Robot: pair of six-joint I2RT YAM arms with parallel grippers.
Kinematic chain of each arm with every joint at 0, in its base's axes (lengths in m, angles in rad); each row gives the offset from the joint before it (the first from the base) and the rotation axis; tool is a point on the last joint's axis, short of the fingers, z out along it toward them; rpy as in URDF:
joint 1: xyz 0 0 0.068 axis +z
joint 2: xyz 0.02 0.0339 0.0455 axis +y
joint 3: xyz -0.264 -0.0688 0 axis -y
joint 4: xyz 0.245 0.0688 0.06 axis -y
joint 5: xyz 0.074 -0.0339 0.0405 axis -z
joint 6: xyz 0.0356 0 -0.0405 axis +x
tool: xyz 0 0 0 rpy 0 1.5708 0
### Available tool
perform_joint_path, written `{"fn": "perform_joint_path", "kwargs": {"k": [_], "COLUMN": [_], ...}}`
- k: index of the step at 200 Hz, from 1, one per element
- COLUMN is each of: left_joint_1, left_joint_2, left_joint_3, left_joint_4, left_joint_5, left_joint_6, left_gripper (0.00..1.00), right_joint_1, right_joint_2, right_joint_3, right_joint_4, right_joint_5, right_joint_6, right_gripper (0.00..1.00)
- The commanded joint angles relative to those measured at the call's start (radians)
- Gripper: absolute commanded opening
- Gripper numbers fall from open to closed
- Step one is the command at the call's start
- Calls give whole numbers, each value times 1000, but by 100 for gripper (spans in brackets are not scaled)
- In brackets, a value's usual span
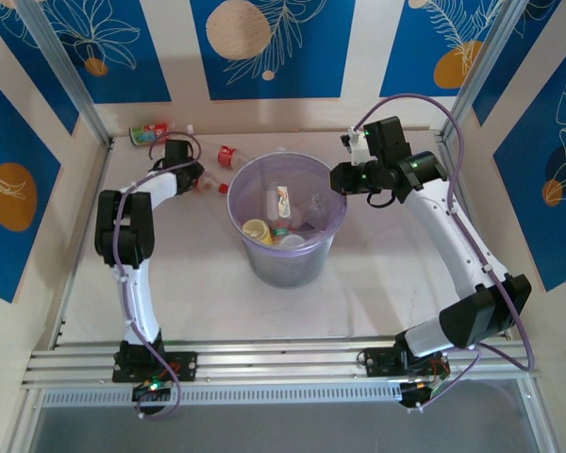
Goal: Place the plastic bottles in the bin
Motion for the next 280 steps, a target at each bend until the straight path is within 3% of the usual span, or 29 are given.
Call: {"fn": "perform_joint_path", "kwargs": {"k": [1, 42, 119, 180, 220, 280], "left_joint_1": [20, 20, 11, -17, -107, -285], "left_joint_2": [-47, -152, -423, -696, -839, -995], "left_joint_3": [-80, -231, -468, -420, -363, -260], "left_joint_4": [-17, 50, 65, -14, -38, -3], "left_joint_5": [-11, 34, 71, 66, 4, -49], "left_joint_6": [-5, 38, 183, 306, 377, 478], "left_gripper": [50, 42, 35, 19, 1, 0], "right_joint_1": [1, 0, 3, 5, 3, 4], "right_joint_2": [-41, -45, -28, -33, -34, -28], "right_joint_3": [3, -4, -1, -6, -18, -7], "right_joint_4": [-5, 0, 10, 12, 24, 18], "right_joint_5": [-14, -12, -23, -15, -23, -17], "right_joint_6": [0, -7, -6, -6, -5, -1], "right_gripper": [19, 19, 19, 19, 19, 19]}}
